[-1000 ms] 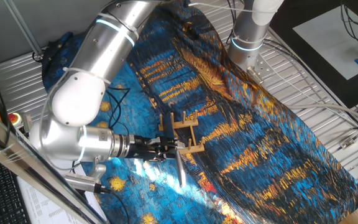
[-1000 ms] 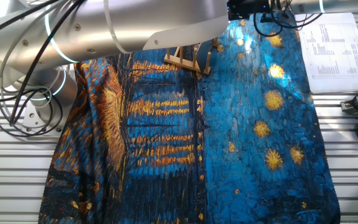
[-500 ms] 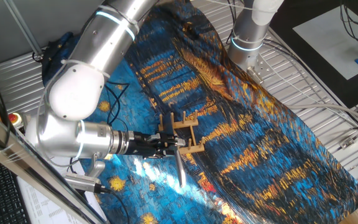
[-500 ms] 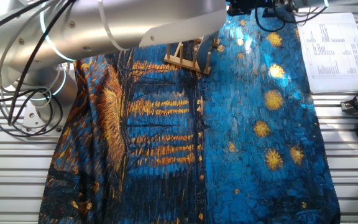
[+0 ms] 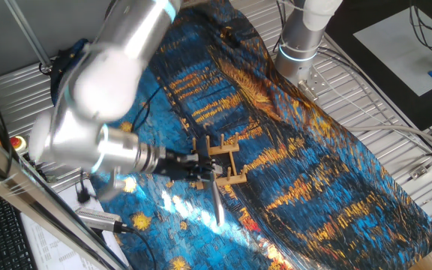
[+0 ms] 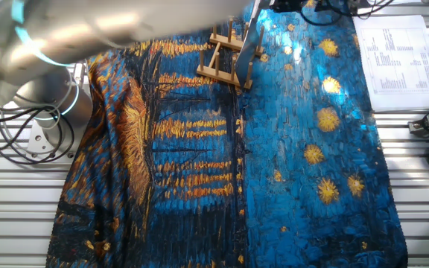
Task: Put the knife on the knife rack
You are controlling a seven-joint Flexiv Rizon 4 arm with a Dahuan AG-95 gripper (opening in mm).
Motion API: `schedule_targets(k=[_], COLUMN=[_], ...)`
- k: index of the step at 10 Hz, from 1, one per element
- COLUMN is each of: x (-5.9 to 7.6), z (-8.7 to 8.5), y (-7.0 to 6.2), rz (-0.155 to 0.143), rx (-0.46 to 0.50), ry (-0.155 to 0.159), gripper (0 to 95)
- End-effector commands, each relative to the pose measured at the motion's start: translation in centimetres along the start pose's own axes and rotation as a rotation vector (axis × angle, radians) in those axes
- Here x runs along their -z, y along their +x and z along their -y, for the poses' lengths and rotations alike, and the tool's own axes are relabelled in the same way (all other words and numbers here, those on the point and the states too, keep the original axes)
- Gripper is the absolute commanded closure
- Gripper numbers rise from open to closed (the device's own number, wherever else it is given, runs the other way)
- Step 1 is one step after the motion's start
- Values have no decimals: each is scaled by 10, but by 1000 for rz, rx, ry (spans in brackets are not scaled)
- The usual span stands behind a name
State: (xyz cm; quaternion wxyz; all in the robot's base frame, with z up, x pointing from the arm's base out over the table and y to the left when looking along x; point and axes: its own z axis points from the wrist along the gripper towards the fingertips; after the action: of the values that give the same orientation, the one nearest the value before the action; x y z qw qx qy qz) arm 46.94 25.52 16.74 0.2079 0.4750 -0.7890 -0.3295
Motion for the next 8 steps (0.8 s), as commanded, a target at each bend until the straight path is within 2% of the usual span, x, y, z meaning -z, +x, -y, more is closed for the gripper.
schedule_targets(k=[1, 2, 3, 4, 5, 6, 7, 8], x=[52, 71, 82, 93, 104, 112, 124, 124], z=[0, -1, 2, 6, 13, 18, 29, 29], y=[12, 18, 22, 26, 32, 37, 47, 47], rz=[60, 84, 105, 126, 149, 166, 186, 186], rx=[-241, -321, -362, -397, -440, -467, -533, -533], ry=[236, 290, 310, 337, 372, 394, 438, 438], gripper=[570, 570, 570, 760, 760, 760, 760, 760])
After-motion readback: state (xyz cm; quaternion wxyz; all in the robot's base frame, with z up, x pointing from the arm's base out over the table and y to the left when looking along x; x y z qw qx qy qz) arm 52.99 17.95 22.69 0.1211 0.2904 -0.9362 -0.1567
